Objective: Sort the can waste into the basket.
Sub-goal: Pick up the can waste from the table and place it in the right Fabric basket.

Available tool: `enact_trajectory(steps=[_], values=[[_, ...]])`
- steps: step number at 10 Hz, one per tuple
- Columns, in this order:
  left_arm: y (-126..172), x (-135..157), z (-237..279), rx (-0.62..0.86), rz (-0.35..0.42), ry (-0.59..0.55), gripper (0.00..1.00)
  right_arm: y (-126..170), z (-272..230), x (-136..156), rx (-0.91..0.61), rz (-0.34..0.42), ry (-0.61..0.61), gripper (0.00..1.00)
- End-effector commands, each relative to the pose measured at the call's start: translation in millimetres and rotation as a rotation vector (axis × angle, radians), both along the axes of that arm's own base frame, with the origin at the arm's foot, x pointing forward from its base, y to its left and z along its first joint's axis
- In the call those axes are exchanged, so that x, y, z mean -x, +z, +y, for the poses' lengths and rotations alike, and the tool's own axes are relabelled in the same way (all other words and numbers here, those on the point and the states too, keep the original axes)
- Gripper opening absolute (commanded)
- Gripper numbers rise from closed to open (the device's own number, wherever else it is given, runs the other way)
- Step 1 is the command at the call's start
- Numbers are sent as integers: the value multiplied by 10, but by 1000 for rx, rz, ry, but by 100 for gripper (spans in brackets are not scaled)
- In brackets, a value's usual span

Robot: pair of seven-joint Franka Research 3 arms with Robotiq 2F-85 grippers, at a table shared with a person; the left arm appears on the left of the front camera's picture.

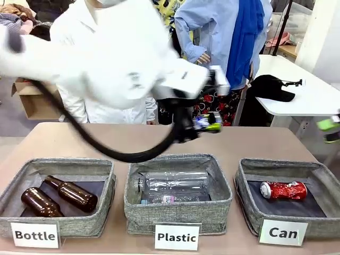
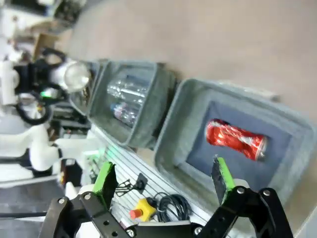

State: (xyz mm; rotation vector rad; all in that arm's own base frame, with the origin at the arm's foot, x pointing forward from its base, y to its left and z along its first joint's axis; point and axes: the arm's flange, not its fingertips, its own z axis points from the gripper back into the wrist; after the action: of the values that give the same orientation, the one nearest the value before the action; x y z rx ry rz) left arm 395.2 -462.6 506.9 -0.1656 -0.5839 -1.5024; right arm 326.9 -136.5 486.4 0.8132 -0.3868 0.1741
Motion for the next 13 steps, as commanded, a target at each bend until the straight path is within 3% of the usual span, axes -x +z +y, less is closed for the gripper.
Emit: enact_trajectory(steps=[1, 2, 4, 5, 9, 10, 11, 13], values=[[41, -499, -826, 17, -33, -148, 39, -94, -369, 478, 44, -68, -124, 100], [-52, -529, -1383, 16, -5, -223, 39, -227, -558, 737, 60, -106, -147, 100], [-362, -439, -2079, -51, 41, -323, 39, -414, -801, 878, -16, -166, -309, 100], [-511, -407, -2295, -86, 44, -353, 39, -140, -674, 799, 23, -92, -165, 100], [-750, -349, -2494, -174, 95, -407, 39, -140, -674, 799, 23, -92, -165, 100], [-780, -340, -2483, -184, 109, -420, 87, -140, -674, 799, 23, -92, -165, 100], [-797, -321, -2474, -191, 105, -422, 96, -140, -674, 799, 23, -92, -165, 100], [-798, -319, -2466, -199, 97, -427, 100, -140, -674, 799, 23, -92, -165, 100]])
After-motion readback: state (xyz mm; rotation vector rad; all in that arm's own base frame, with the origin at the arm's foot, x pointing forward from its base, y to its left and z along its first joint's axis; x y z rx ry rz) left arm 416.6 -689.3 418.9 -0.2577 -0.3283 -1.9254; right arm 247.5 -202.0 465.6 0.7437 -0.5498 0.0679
